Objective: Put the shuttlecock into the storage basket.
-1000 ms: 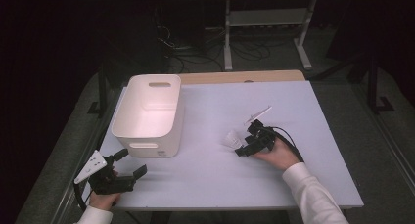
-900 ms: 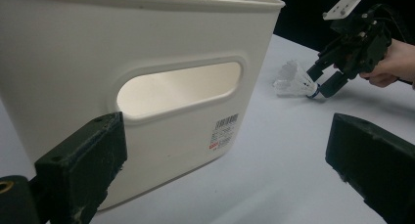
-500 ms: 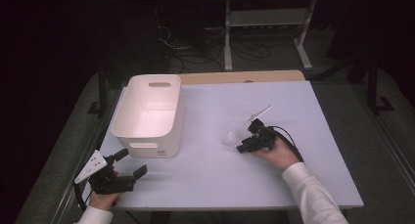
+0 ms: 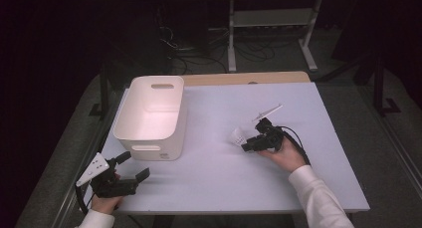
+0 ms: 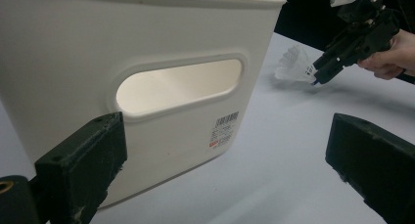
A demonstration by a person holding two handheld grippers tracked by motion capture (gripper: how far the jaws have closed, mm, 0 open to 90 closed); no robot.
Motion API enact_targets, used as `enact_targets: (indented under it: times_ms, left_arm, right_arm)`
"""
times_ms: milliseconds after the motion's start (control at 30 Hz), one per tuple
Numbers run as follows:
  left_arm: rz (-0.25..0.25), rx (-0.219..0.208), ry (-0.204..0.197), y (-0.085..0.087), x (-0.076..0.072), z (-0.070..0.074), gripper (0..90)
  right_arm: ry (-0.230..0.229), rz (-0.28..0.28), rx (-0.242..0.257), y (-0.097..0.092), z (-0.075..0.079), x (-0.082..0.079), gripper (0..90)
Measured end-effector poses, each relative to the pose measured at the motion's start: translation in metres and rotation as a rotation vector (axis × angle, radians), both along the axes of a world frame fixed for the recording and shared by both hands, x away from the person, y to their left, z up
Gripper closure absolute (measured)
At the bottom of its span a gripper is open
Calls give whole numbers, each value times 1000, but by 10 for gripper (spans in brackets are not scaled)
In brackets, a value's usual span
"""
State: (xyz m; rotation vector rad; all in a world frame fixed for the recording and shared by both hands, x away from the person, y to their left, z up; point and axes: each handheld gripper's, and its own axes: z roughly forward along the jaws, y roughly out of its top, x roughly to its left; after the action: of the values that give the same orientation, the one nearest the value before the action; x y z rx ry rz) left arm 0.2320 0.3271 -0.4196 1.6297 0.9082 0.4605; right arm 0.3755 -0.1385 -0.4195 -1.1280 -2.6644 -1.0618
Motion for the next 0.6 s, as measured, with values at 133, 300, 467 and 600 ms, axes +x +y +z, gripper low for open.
enact_targets:
  times_ms: [133,300,467,600]
  left_arm:
    - [-2,12,4,1,0,0,14]
    - [-2,13,4,1,0,0,14]
    - [5,15,19,0,0,1,14]
    - [17,51,32,-2,0,1,13]
  right_arm:
    - [-21,6,12,2,8,-1,638]
    - [-36,20,26,7,20,-2,638]
    - [-44,17,37,12,28,-2,637]
    - [-52,21,50,15,33,-2,638]
